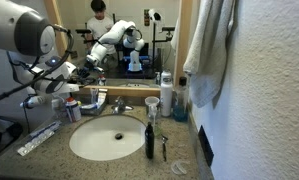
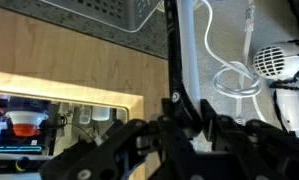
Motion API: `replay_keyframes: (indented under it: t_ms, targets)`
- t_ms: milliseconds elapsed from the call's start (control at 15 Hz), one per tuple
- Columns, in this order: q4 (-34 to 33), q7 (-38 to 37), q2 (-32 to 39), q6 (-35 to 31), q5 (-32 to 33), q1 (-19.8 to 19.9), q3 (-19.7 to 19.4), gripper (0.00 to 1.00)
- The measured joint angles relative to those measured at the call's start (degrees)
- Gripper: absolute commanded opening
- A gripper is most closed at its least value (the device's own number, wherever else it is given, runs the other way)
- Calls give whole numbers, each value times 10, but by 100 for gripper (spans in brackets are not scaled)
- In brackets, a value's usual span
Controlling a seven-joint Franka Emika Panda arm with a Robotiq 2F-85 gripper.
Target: Move the electric toothbrush forward
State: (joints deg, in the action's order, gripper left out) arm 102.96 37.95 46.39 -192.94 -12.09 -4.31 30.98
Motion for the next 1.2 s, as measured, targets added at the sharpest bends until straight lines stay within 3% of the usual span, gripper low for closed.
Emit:
replay_keyframes:
  t_ms: [1200]
  targets:
    - [-31, 0, -23, 0, 0, -30, -24, 12]
